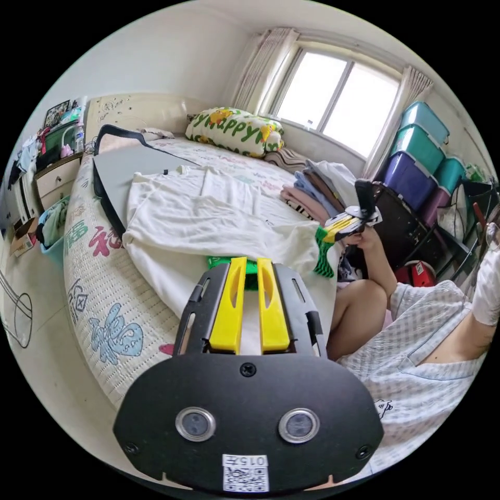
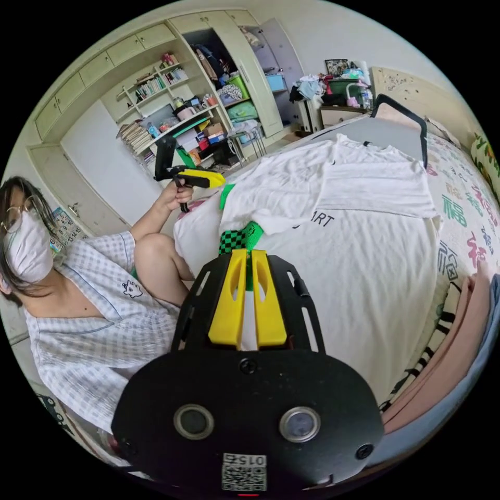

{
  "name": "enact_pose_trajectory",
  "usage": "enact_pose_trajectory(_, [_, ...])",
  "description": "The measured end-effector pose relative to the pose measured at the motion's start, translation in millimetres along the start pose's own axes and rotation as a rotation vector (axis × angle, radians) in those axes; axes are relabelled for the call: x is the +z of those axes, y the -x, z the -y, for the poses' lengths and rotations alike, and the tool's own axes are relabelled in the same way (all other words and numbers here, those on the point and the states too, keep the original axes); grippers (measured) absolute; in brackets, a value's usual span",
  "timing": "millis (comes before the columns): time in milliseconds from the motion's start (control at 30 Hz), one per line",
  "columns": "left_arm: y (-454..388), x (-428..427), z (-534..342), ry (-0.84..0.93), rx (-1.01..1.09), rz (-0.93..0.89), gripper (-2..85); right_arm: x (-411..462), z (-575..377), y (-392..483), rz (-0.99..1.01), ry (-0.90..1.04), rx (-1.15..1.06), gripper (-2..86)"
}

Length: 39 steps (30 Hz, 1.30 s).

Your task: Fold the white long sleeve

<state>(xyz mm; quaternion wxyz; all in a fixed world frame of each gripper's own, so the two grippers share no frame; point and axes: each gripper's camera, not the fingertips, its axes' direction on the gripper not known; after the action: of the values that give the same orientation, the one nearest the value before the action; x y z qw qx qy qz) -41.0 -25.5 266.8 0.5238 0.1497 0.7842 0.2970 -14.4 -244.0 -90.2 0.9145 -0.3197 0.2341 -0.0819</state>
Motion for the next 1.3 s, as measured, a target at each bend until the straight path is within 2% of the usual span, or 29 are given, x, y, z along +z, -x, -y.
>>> enact_pose_trajectory(67, [4, 17, 8, 0.115, -0.007, 0.025, 0.8, -18, -10, -8, -0.026, -0.078, 0.039, -0.1])
enact_pose_trajectory(200, [13, 28, 14, 0.216, -0.033, 0.03, -0.5, -47, -28, -18, -0.021, -0.186, 0.082, -0.1])
enact_pose_trajectory(300, [18, 22, 15, 0.213, -0.038, 0.026, -0.7, -67, -42, -22, -0.08, -0.229, 0.118, 0.1])
enact_pose_trajectory(433, [29, 12, 15, 0.207, -0.055, -0.018, -0.6, -72, -53, -36, -0.159, -0.177, 0.205, 0.6])
enact_pose_trajectory(533, [47, -19, 12, 0.106, -0.079, -0.129, 0.4, -61, -52, -53, -0.096, -0.121, 0.237, 1.3])
enact_pose_trajectory(600, [64, -48, 11, 0.007, -0.108, -0.092, 1.6, -58, -48, -59, -0.068, -0.096, 0.244, 2.0])
enact_pose_trajectory(700, [88, -79, 17, -0.077, -0.102, 0.085, 5.4, -62, -37, -61, -0.132, -0.042, 0.242, 4.5])
enact_pose_trajectory(800, [106, -74, 36, -0.019, -0.024, 0.186, 9.0, -81, -12, -68, -0.416, -0.005, 0.324, 8.2])
enact_pose_trajectory(867, [115, -58, 55, 0.044, 0.046, 0.234, 10.0, -99, 27, -74, -0.474, -0.047, 0.318, 8.1])
enact_pose_trajectory(967, [124, -30, 87, 0.127, 0.153, 0.266, 9.9, -94, 104, -79, -0.283, -0.072, 0.185, 7.6])
enact_pose_trajectory(1033, [128, -13, 118, 0.227, 0.229, 0.309, 9.8, -73, 160, -86, -0.225, -0.047, 0.13, 7.6])
enact_pose_trajectory(1100, [135, -5, 142, 0.256, 0.278, 0.253, 10.2, -42, 215, -96, -0.2, -0.026, 0.098, 7.8])
enact_pose_trajectory(1167, [145, 6, 155, 0.28, 0.32, 0.039, 11.3, 9, 279, -119, -0.136, 0.024, 0.097, 8.5])
enact_pose_trajectory(1200, [147, 9, 154, 0.285, 0.331, 0.01, 11.5, 24, 293, -125, -0.122, 0.045, 0.105, 8.7])
enact_pose_trajectory(1300, [143, 23, 128, 0.303, 0.394, 0.089, 12.2, 92, 351, -154, -0.098, 0.167, 0.137, 10.3])
